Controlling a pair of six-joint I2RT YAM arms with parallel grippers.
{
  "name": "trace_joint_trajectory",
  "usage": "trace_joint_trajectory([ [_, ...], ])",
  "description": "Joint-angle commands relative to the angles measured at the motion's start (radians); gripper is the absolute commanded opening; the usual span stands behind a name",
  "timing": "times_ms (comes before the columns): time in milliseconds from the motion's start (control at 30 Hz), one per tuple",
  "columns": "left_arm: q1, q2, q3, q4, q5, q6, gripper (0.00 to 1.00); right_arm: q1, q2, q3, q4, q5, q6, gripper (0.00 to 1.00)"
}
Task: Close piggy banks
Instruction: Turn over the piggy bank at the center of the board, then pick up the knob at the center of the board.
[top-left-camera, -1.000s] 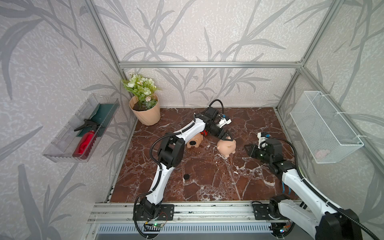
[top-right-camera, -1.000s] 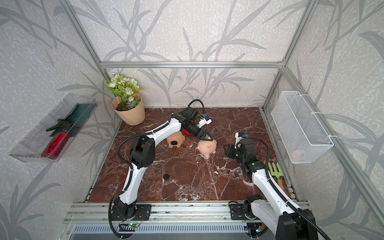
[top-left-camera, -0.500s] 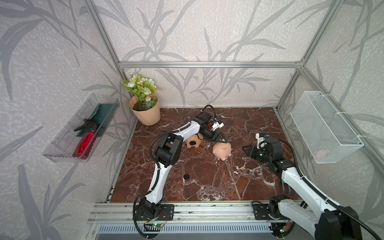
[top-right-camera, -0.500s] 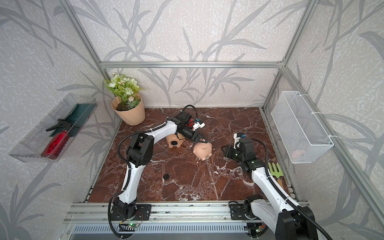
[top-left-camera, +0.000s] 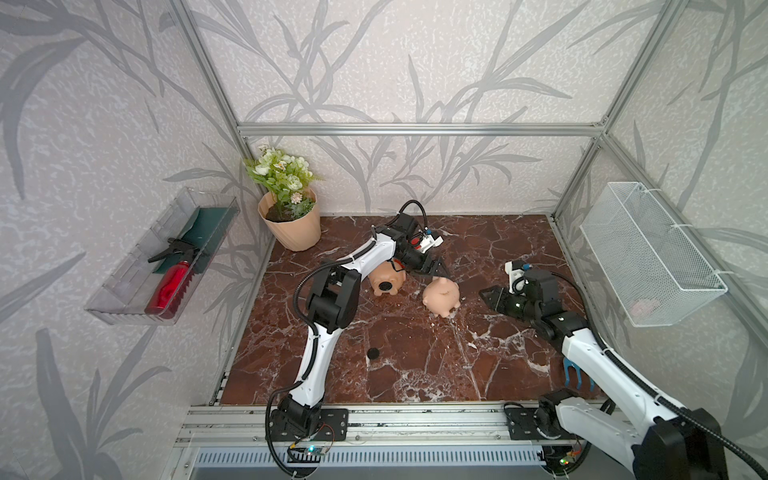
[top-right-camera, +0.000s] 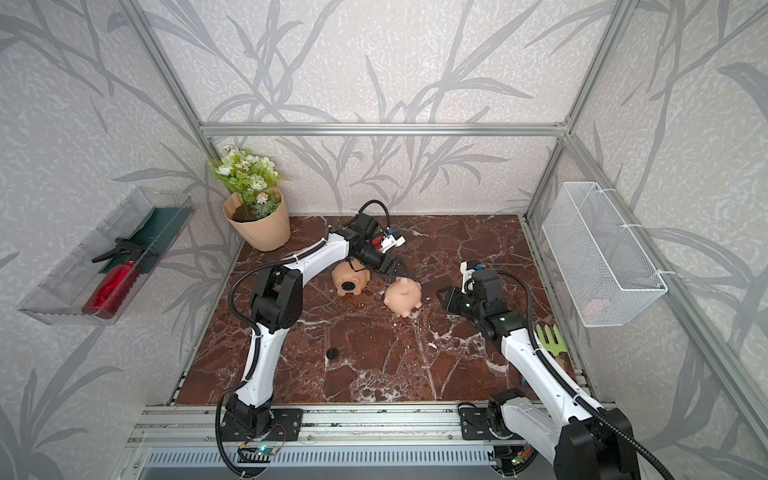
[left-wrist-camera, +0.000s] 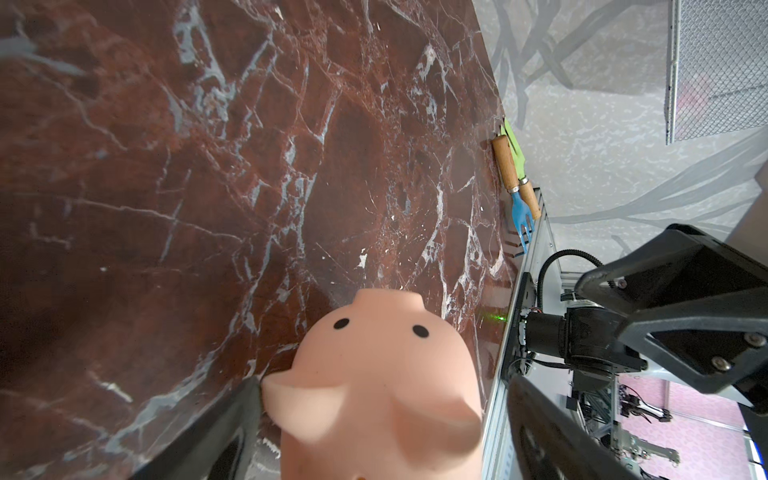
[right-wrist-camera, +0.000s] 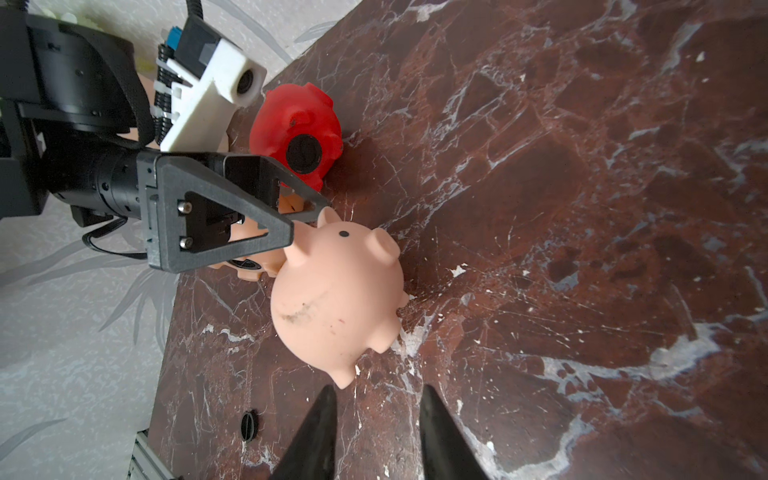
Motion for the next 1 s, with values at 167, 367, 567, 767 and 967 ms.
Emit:
trace_joint_trajectory([
  [167,0.044,-0.113,0.129,-0.163,-0.122,0.042,0.92,0.101,0.005,0.06,-0.054,0.088,0.037,0.34],
  [367,0.067,-0.296,0.056,-0.195,-0.21,0.041,0.91,0.277,0.053,0.111,-0.059,0.202,0.053,0.33],
  [567,0.127,-0.624,-0.277,0.017,-0.31,-0.057,0.9,0.481,0.204,0.206,-0.05,0.276,0.073,0.34],
  [767,0.221,-0.913,-0.55,0.097,-0.455,-0.134,0.9,0.65,0.403,0.345,-0.069,0.287,0.074,0.33],
  [967,0.304,-1.121,-0.741,0.064,-0.638,-0.154,0.9,0.799,0.572,0.464,-0.096,0.29,0.079,0.32],
])
